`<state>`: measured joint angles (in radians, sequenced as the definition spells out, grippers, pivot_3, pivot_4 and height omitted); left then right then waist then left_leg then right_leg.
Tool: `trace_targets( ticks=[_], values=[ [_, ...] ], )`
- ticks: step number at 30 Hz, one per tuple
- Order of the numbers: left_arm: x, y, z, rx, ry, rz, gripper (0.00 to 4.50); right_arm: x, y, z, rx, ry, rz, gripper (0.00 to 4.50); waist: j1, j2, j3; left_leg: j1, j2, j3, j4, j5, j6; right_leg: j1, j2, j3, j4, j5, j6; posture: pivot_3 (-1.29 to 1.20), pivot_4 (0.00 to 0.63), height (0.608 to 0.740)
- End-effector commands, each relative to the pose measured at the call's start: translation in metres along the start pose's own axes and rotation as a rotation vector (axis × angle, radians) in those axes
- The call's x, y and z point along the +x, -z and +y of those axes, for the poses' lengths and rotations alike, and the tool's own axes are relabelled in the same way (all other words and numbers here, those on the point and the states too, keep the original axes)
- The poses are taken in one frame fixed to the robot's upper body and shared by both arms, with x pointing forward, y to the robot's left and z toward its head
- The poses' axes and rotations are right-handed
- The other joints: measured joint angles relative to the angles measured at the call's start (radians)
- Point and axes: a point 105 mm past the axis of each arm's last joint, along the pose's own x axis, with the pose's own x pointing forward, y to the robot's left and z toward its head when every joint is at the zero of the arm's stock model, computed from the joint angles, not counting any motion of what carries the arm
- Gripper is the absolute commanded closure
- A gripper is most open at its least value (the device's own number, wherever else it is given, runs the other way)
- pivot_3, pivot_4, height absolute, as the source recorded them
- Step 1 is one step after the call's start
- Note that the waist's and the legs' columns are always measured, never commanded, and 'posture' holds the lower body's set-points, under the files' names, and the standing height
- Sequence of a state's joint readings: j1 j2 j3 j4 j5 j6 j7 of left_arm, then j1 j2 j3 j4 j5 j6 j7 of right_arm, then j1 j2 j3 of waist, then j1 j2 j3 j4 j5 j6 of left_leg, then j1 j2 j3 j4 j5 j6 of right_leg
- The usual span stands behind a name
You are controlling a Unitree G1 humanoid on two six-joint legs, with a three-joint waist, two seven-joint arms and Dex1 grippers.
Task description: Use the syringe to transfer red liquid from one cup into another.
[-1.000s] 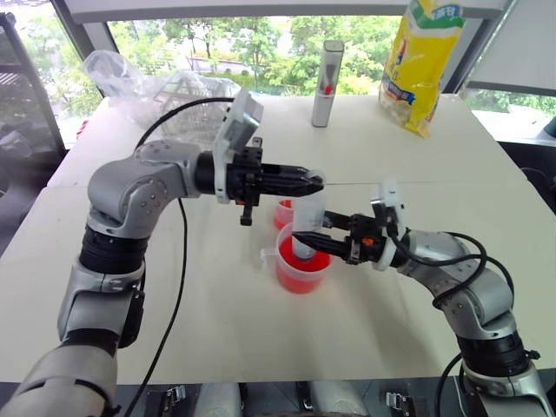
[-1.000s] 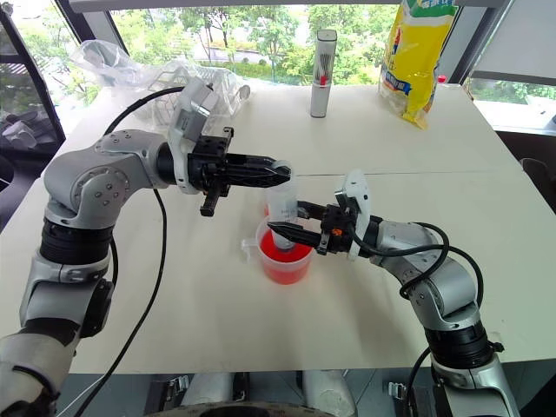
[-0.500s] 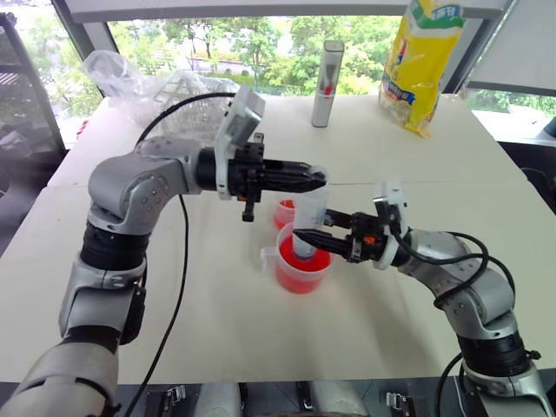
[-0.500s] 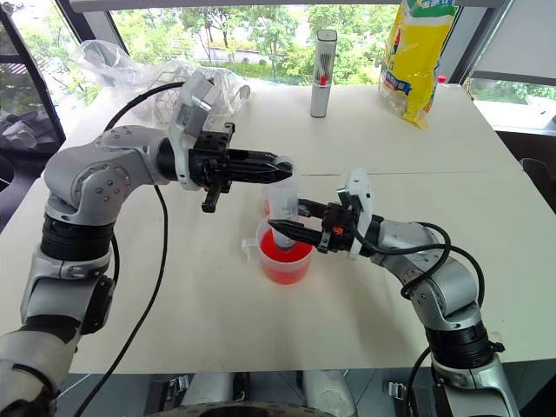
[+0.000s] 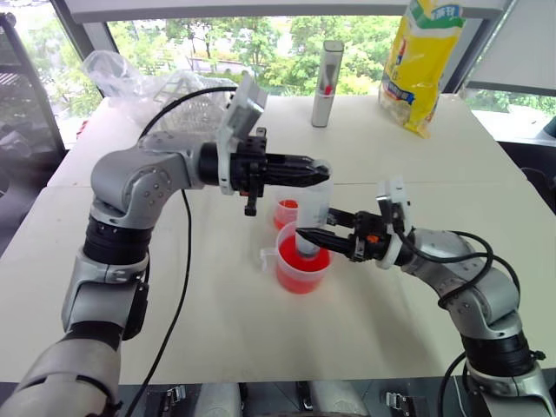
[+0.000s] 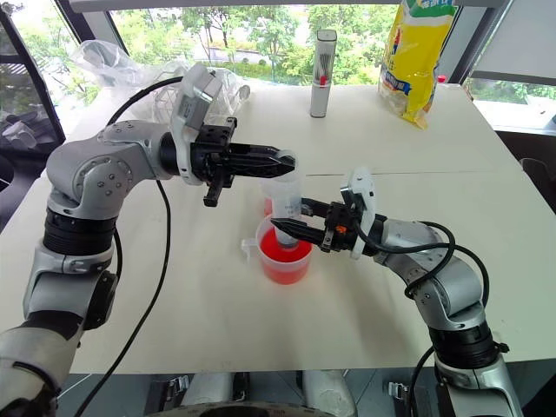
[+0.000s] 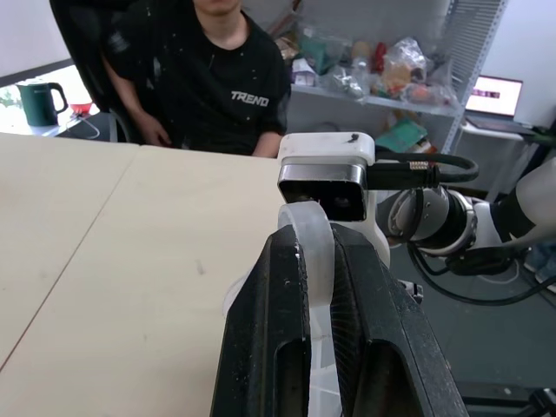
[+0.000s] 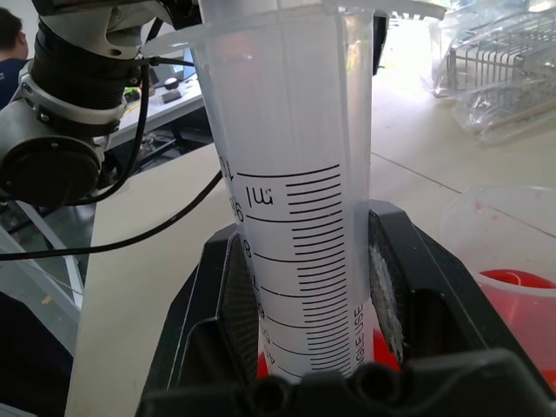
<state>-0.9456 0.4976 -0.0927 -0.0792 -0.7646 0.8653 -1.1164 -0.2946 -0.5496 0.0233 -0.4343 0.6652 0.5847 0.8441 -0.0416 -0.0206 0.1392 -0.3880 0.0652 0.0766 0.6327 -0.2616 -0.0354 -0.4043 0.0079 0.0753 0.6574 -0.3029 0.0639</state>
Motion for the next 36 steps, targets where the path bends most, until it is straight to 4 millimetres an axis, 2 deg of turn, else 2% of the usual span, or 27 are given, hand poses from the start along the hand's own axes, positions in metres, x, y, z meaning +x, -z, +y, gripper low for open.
trace_targets(
  ticks=[1,36],
  values=[
    [-0.0096,-0.0359,0.0013,0.133,-0.048,-0.082,4.48,0.0026,0.0068,0.0157,0.018,-0.076,0.035,3.12,0.0,0.0,0.0,0.0,0.0,0.0,0.0,0.0,0.0,0.0,0.0,0.0,0.0,0.0,0.0,0.0,0.15,0.74],
    [-0.0137,-0.0406,0.0049,0.154,-0.07,-0.085,4.48,0.0031,0.0094,0.0178,0.028,-0.098,0.05,3.12,0.0,0.0,0.0,0.0,0.0,0.0,0.0,0.0,0.0,0.0,0.0,0.0,0.0,0.0,0.0,0.0,0.15,0.74]
  ],
)
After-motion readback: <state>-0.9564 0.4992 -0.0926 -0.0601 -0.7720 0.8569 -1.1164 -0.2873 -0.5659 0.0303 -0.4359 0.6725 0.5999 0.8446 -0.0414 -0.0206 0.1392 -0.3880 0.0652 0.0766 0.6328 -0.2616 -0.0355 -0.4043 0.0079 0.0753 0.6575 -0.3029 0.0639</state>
